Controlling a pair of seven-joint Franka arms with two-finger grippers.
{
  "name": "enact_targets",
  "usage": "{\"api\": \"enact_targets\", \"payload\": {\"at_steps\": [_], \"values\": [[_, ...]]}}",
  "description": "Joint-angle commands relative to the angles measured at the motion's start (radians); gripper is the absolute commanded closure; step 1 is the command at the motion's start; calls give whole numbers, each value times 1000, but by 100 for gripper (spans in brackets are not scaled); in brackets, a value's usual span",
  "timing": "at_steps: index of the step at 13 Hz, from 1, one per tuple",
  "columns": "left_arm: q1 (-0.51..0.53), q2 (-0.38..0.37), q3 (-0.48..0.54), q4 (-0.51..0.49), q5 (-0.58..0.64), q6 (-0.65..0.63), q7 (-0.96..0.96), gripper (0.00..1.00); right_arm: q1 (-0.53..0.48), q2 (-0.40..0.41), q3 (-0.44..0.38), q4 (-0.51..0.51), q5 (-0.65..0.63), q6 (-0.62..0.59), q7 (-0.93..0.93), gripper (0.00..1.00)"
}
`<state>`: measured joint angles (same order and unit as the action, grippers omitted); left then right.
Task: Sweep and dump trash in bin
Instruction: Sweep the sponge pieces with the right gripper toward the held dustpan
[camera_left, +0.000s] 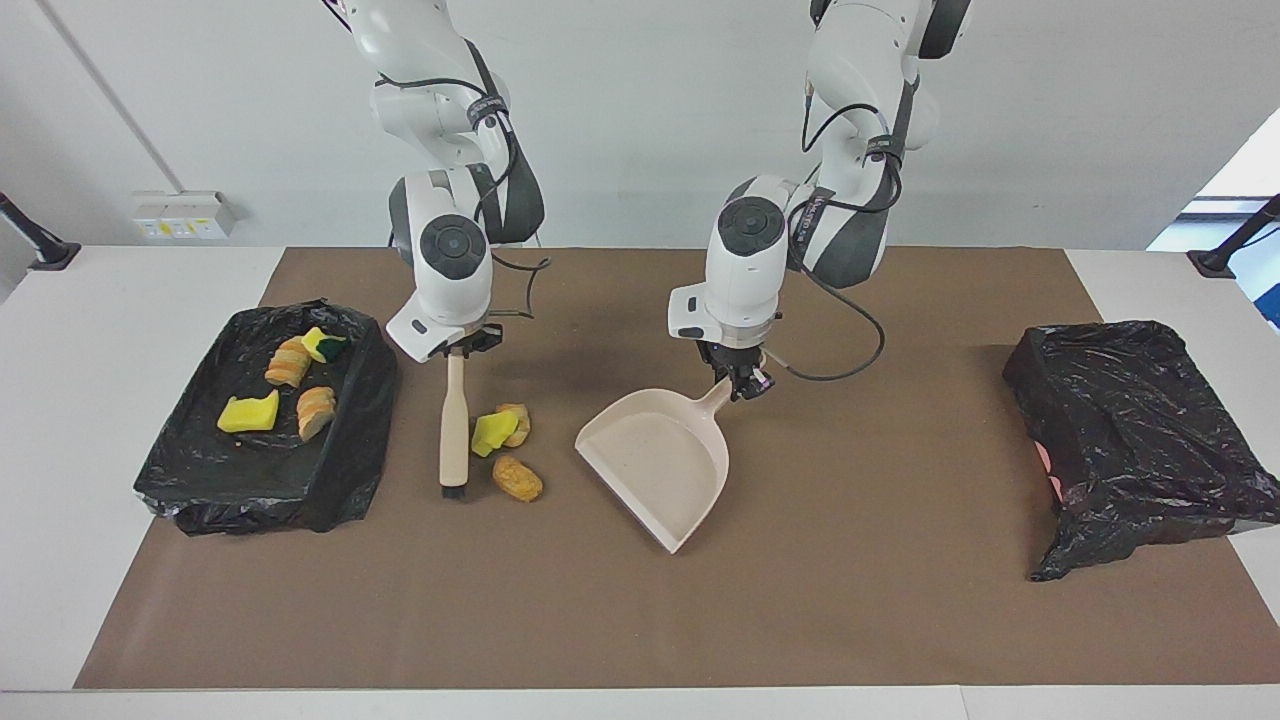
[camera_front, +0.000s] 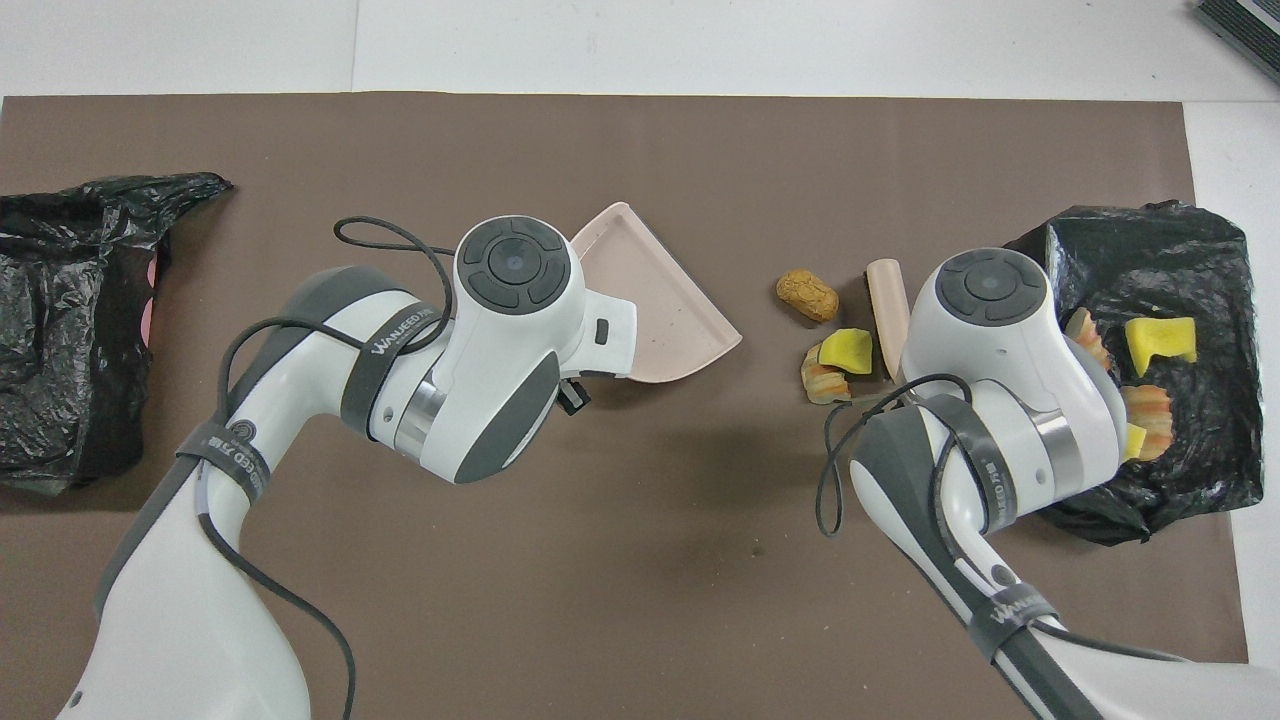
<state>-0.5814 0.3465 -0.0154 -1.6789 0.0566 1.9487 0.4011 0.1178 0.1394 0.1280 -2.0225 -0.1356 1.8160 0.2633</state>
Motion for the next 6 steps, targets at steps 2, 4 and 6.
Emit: {"api": "enact_targets", "payload": {"at_steps": [2, 4, 6], "values": [[-40, -84, 8, -122, 64, 6, 128, 100, 31, -9, 7, -21, 94, 11, 34, 100], [-55, -113, 8, -177, 117, 44, 169, 100, 57, 0, 7, -22, 131, 20, 31, 100], [-57, -145, 8, -246, 135, 91, 220, 100, 101, 26, 5, -21, 226, 54, 40, 100]]}}
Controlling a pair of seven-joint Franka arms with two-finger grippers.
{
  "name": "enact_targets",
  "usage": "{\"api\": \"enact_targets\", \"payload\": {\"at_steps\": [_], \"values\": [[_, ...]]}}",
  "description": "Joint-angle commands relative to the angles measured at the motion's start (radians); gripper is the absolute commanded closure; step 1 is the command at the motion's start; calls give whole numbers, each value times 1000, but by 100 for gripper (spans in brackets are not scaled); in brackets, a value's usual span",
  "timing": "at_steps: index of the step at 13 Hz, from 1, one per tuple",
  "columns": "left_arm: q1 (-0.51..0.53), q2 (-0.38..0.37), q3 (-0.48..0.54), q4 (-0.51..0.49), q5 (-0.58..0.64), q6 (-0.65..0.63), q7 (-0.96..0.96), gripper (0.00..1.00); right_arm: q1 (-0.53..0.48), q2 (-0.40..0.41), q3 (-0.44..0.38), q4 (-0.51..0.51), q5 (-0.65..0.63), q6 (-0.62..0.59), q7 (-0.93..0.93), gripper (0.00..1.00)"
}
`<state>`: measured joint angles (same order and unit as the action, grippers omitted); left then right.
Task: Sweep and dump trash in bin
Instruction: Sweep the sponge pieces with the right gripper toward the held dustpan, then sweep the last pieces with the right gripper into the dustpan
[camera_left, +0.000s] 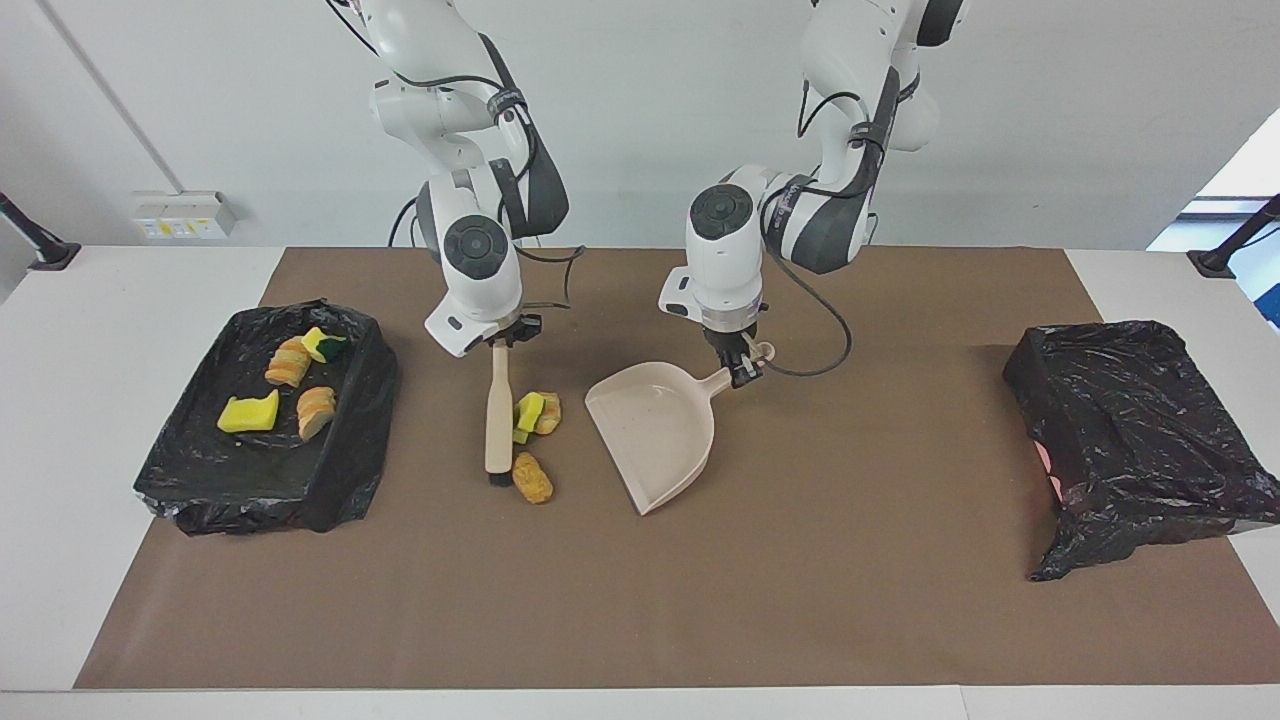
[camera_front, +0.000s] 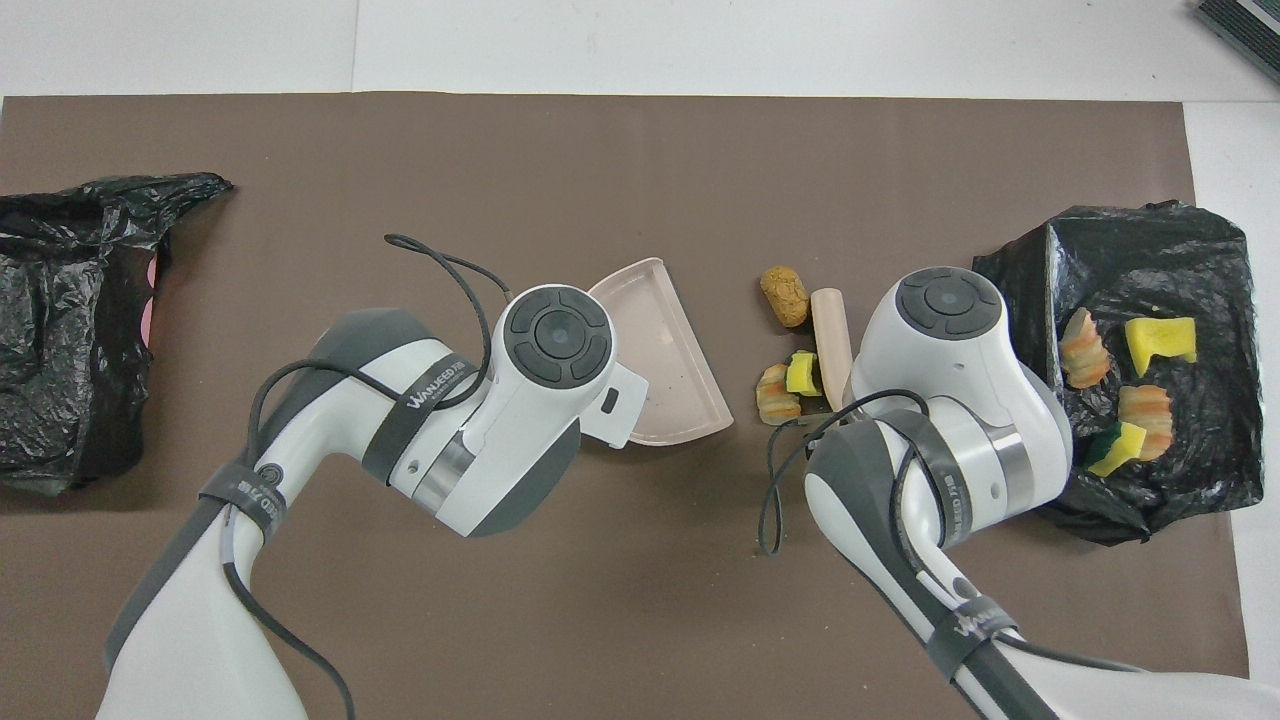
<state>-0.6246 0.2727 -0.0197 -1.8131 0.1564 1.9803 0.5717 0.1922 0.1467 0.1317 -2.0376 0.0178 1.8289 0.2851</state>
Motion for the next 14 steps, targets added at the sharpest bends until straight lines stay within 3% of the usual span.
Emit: {"api": "enact_targets", "payload": {"at_steps": [1, 5, 8, 11, 14], "values": [[-21, -82, 12, -129, 57, 66, 63, 100, 39, 36, 3, -6, 118, 67, 35, 100], [-20, -106, 12, -175, 61, 86, 119, 100, 95, 48, 3, 29, 339, 93, 43, 100], [-11, -106, 11, -183, 61, 100, 119, 100, 121, 50, 3, 65, 392, 80, 71, 100], [6, -106, 9, -195, 58, 113, 119, 100, 107, -10, -10, 112, 334, -55, 82, 100], [23, -104, 11, -193, 52, 120, 113, 100, 35, -12, -1, 186, 101, -129, 40, 100]]}}
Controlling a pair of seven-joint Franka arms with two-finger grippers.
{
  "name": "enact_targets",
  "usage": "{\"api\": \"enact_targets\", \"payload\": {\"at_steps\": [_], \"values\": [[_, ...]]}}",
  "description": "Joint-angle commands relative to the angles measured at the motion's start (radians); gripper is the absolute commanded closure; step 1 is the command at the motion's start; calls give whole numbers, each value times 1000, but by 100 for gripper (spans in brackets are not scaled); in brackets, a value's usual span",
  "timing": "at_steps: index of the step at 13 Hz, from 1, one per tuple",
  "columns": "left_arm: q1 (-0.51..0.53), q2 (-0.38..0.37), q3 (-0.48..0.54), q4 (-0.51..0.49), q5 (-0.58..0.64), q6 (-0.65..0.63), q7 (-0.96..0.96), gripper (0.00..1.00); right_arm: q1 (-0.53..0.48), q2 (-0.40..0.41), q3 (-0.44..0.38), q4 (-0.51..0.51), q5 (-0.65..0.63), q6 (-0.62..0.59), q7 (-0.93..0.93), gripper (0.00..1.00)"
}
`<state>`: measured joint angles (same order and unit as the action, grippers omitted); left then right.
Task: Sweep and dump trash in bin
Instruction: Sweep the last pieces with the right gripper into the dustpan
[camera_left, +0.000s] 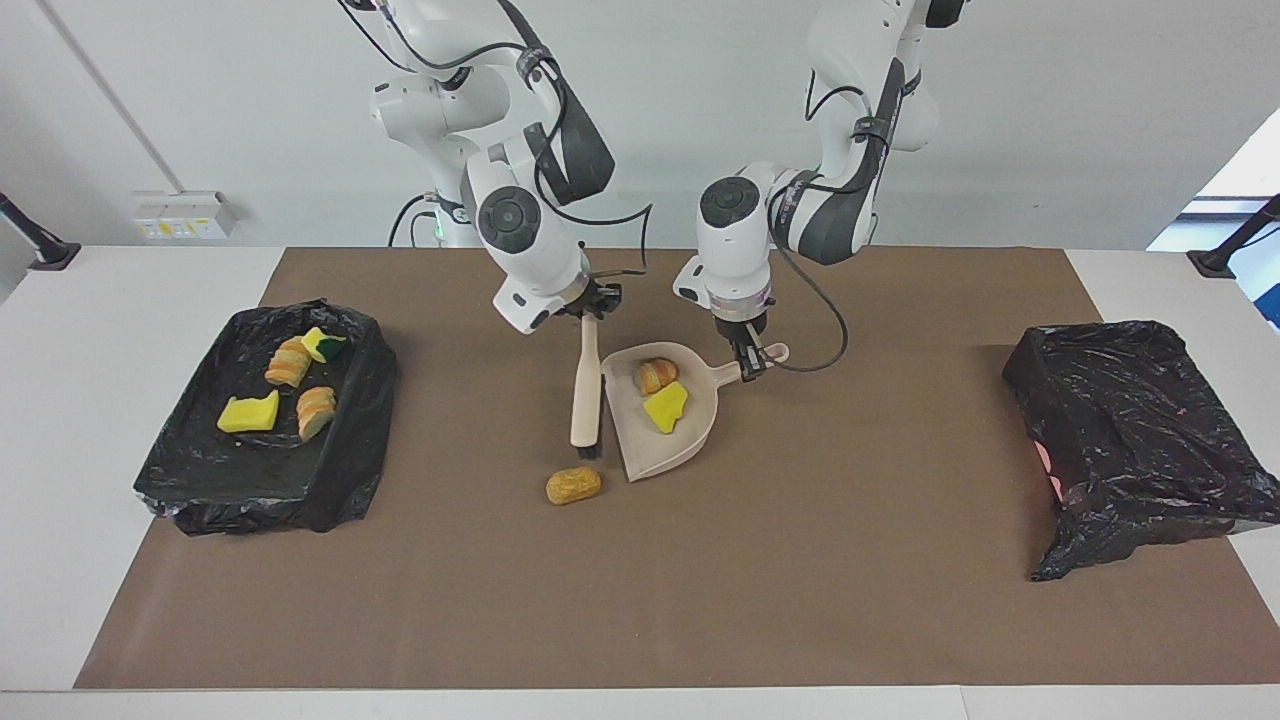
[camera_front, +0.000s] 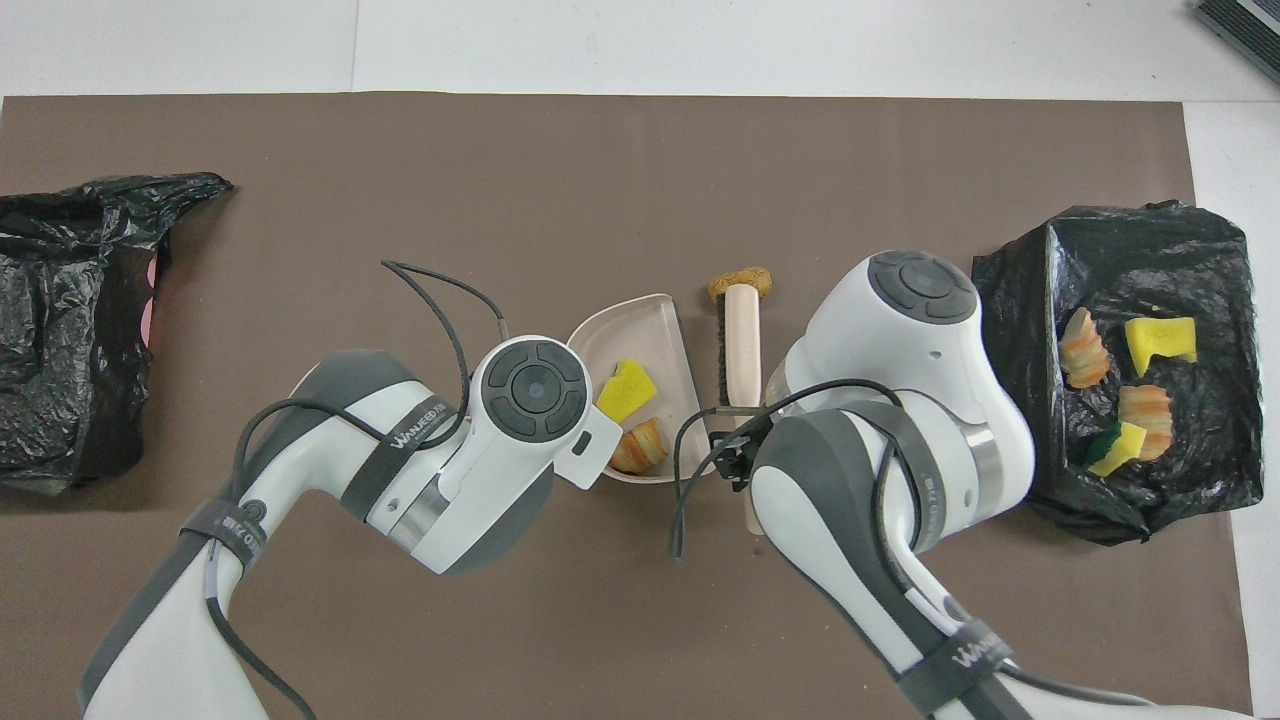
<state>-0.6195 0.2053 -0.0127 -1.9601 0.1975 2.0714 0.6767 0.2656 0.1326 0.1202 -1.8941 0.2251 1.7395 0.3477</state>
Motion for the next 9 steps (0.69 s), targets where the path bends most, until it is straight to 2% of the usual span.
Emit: {"api": "enact_targets", "payload": {"at_steps": [1, 3, 6, 8, 9], "values": [[26, -33, 4, -43, 10, 29, 4, 100, -43, 8, 6, 52, -171, -38, -85, 100], [35, -32, 4, -42, 8, 29, 0, 100, -72, 47, 6, 96, -312, -41, -217, 100], [37, -33, 4, -48, 8, 30, -2, 100, -59, 175, 7, 208, -507, -43, -335, 100], [46, -33, 4, -49, 6, 39, -43, 100, -45, 263, 12, 288, -594, -44, -377, 100], [46, -33, 4, -49, 8, 47, -67, 100, -17, 281, 12, 288, -605, -43, -375, 100]]}}
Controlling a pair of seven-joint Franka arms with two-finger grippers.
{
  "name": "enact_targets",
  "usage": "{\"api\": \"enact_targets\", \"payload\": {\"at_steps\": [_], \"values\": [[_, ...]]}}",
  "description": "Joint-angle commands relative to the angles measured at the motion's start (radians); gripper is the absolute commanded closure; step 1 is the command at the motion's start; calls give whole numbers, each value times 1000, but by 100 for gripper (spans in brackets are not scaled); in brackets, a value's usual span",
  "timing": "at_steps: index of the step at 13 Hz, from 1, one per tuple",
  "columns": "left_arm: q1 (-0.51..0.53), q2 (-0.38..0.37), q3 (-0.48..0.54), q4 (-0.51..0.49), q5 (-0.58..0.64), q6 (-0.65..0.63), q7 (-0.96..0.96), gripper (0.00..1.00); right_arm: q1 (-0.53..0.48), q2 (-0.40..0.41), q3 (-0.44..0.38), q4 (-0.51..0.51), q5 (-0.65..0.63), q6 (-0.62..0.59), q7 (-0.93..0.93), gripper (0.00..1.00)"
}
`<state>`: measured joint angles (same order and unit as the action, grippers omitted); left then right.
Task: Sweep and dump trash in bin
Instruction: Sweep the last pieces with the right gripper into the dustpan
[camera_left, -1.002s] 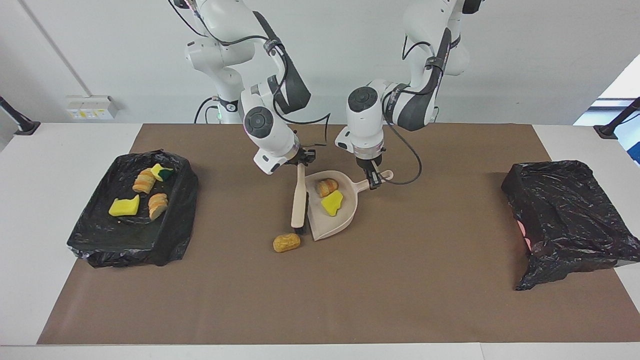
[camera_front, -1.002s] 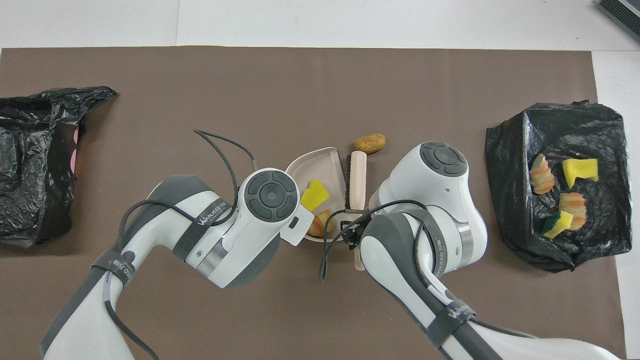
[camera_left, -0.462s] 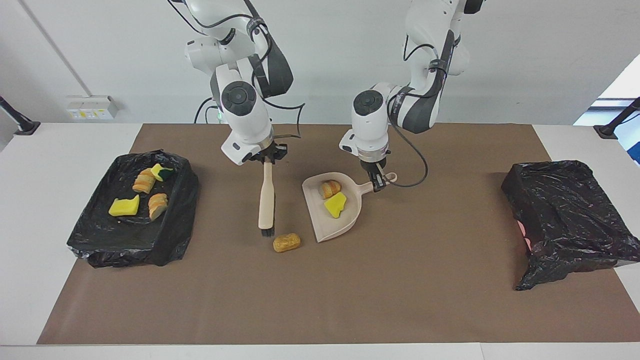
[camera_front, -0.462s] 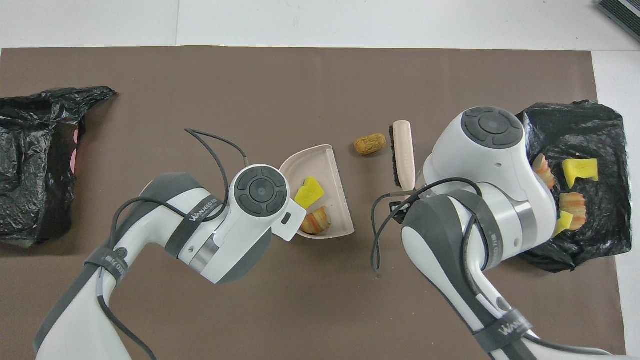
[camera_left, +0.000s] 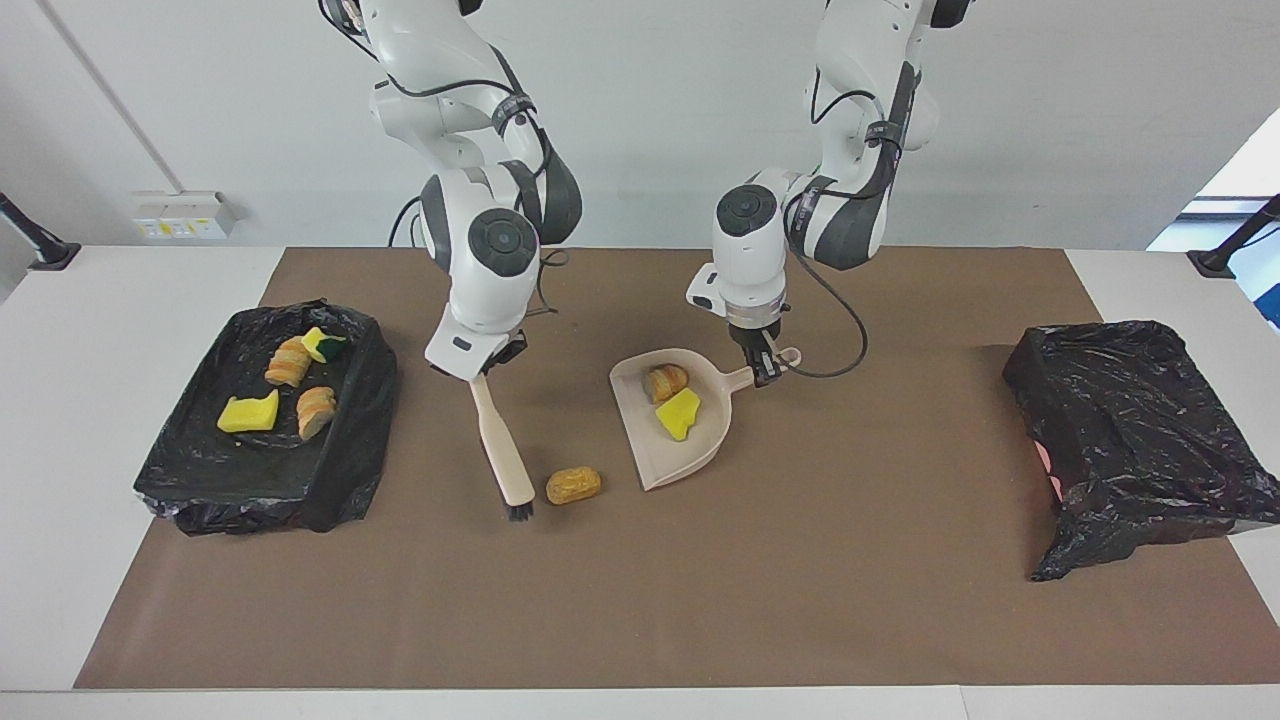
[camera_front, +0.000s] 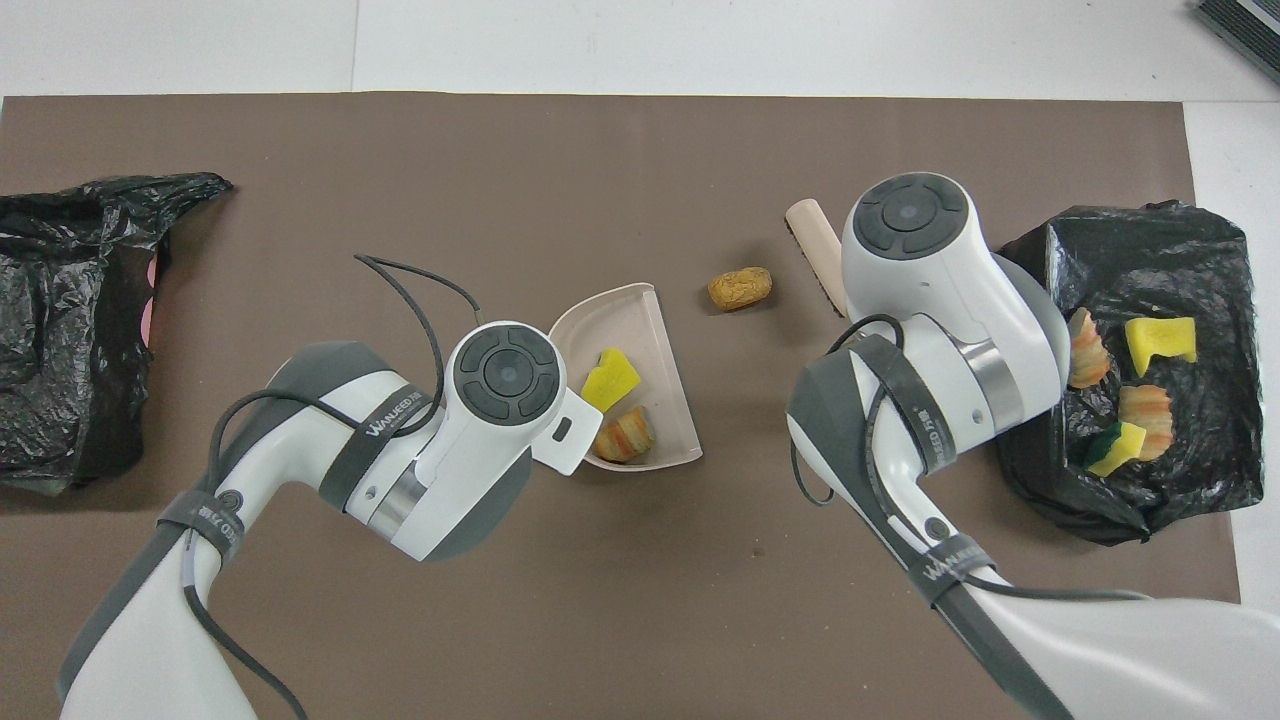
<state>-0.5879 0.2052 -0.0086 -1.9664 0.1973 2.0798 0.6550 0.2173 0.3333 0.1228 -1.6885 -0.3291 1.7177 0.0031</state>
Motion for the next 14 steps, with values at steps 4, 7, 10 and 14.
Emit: {"api": "enact_targets", "payload": {"at_steps": [4, 7, 10, 14], "values": [[40, -40, -1, -80, 8, 69, -48, 100, 66, 87, 9, 53, 129, -9, 5, 100], [40, -44, -1, -86, 8, 75, -43, 100, 74, 82, 12, 38, 350, -12, 104, 100], [40, -46, -1, -91, 8, 74, -41, 100, 152, 75, 12, 41, 485, 6, 269, 100], [42, -46, -2, -89, 8, 74, -2, 100, 148, 43, 29, 46, 525, -9, 327, 100]]}}
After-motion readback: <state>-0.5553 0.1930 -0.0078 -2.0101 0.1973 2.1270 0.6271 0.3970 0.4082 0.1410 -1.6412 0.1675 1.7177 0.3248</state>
